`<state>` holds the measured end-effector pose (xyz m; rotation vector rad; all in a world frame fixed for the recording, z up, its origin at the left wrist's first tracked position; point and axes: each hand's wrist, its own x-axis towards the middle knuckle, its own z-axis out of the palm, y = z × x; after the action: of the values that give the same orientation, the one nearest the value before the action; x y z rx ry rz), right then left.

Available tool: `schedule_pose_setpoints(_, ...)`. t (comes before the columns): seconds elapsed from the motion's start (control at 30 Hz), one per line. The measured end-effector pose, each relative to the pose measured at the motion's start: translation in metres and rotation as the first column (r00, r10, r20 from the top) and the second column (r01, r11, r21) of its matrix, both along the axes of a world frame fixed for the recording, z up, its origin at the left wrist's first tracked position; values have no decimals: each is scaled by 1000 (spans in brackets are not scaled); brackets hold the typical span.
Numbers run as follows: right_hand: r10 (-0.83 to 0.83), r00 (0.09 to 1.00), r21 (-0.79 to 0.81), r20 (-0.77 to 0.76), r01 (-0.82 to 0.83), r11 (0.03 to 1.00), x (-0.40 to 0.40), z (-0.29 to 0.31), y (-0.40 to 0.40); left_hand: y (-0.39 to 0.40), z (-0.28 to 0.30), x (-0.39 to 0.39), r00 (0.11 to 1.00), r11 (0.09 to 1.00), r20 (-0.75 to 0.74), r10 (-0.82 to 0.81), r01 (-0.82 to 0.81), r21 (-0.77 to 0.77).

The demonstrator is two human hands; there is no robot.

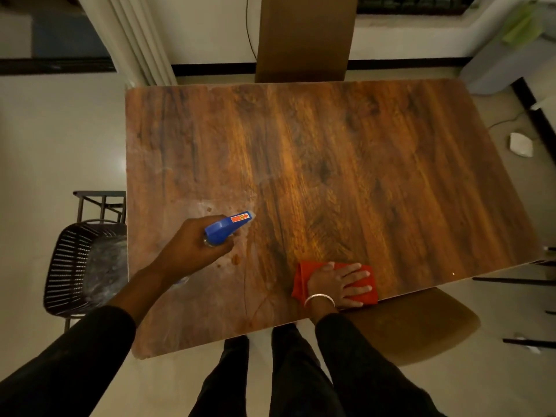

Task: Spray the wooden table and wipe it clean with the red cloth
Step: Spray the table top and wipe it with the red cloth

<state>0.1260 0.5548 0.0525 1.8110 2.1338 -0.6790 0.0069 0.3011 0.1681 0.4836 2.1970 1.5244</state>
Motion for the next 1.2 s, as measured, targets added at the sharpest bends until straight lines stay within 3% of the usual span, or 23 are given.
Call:
schedule_pose_setpoints(0.03, 48, 999, 18, -4, -48, 999, -2, 0, -8, -3, 1, 0, 1000, 1000, -4, 3, -3, -6)
schedule_pose_setpoints(0.1, 297, 955, 57, 8, -296, 953, 11, -7, -33, -10, 3, 0, 1000, 1000, 6, 17, -17, -9)
schedule_pose_setpoints(0.2, 663, 749, 102, 19, -661, 744, 43, -19, -71, -24, 1, -1, 999, 998, 2, 39, -38, -54)
schedule_pose_setpoints(0.33, 774, 633, 90, 2, -771, 631, 47, -19, -71, -57, -6, 13, 999, 990, 31, 17, -13, -143)
schedule_pose_setpoints(0.43, 879, 473, 150, 56, -875, 461, 35, -20, -57, -92, -14, 32, 992, 971, 123, 29, 1, -237)
schedule_pose_setpoints(0.57, 912, 409, 117, -43, -904, 411, -1, -20, -47, -125, -22, 51, 986, 938, 158, 61, -3, -346)
schedule_pose_setpoints(0.67, 931, 366, 78, 2, -928, 365, -33, -18, -47, -140, -27, 62, 981, 921, 163, 104, -33, -387)
schedule_pose_setpoints(0.77, 962, 266, 66, 57, -963, 262, -58, -17, -63, -153, -34, 71, 973, 906, 158, 168, -89, -414)
schedule_pose_setpoints(0.83, 989, 144, 76, 36, -987, 141, -63, -18, -84, -156, -38, 74, 969, 905, 153, 191, -114, -410)
schedule_pose_setpoints(0.97, 972, -234, 101, -23, -968, -231, -38, -22, -134, -151, -43, 74, 969, 911, 134, 209, -143, -387)
schedule_pose_setpoints(1.03, 940, -339, 128, -34, -934, -332, -11, -26, -138, -150, -44, 71, 967, 911, 120, 226, -166, -377)
schedule_pose_setpoints(1.1, 927, -374, 136, -13, -920, -369, 6, -28, -119, -155, -46, 69, 960, 909, 114, 256, -199, -367)
schedule_pose_setpoints(1.2, 972, -234, 80, 18, -969, -235, -9, -24, -94, -164, -49, 71, 949, 895, 102, 298, -241, -376)
